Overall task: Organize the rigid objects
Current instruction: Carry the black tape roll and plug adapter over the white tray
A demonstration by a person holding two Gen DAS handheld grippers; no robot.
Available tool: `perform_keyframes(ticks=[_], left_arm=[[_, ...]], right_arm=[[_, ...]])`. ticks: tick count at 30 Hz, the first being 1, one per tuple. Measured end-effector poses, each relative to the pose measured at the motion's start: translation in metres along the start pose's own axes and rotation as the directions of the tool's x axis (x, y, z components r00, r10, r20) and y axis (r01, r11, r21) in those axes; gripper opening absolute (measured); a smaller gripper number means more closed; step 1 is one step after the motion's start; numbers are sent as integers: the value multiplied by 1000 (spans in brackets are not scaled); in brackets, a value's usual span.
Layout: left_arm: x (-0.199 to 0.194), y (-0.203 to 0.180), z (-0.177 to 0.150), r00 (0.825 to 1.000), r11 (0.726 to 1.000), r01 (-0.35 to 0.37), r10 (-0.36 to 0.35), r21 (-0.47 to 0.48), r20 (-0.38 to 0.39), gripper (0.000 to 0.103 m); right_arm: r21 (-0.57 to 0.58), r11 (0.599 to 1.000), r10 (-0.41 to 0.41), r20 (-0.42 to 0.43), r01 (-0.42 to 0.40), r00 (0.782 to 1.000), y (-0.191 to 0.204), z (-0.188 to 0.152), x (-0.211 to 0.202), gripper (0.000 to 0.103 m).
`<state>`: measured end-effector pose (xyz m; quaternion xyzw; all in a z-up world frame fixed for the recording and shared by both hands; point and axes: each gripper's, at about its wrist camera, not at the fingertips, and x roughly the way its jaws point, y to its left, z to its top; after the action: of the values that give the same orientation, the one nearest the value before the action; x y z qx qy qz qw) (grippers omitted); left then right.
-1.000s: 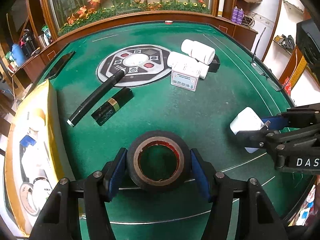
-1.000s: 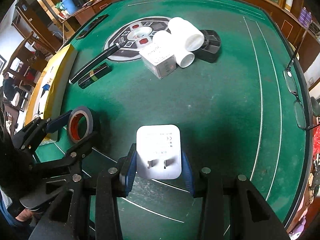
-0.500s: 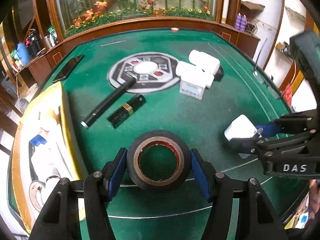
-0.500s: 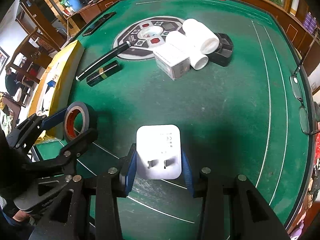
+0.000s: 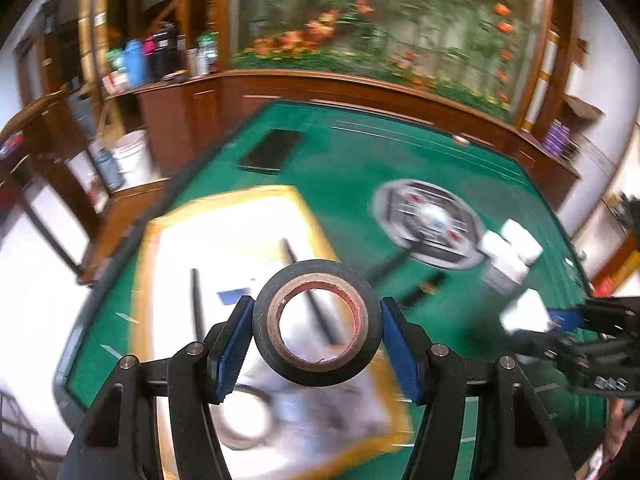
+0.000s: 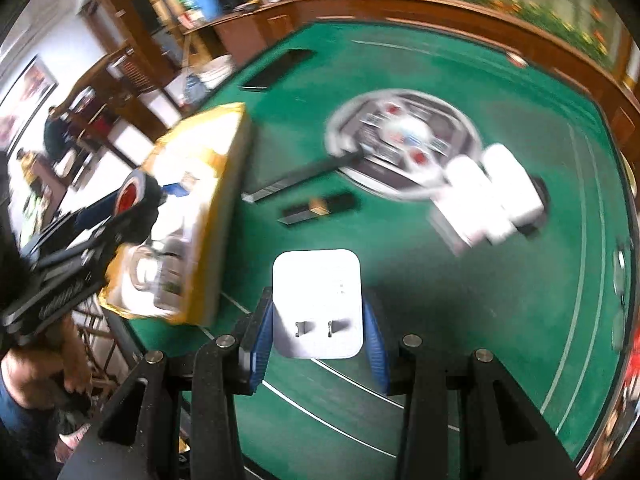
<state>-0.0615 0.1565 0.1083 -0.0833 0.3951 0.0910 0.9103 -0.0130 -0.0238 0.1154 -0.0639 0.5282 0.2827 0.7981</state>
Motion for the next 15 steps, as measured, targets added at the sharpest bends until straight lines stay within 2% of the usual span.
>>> perform_keyframes(ticks=[4, 7, 11, 13, 15], left_arm=[[18, 51, 9, 997, 996, -74, 72, -48, -32, 66], [39, 79, 14, 993, 993, -92, 86, -72, -77, 66], [69, 101, 20, 988, 992, -89, 77, -86, -135, 66], [82, 107, 26, 987, 994, -61, 47, -86, -154, 66], [93, 109, 31, 986, 995, -72, 60, -72, -158, 66]], right_arm=[[-84, 996, 35, -6, -35, 999, 45, 22, 11, 40], [-121, 990, 63, -24, -66, 998, 76, 38, 25, 40], [-153, 984, 77, -63, -86, 995, 112, 56, 55, 40], [-152, 984, 76, -91, -89, 993, 124, 61, 73, 40], [-155, 985, 54, -109, -71, 993, 132, 66, 90, 40]])
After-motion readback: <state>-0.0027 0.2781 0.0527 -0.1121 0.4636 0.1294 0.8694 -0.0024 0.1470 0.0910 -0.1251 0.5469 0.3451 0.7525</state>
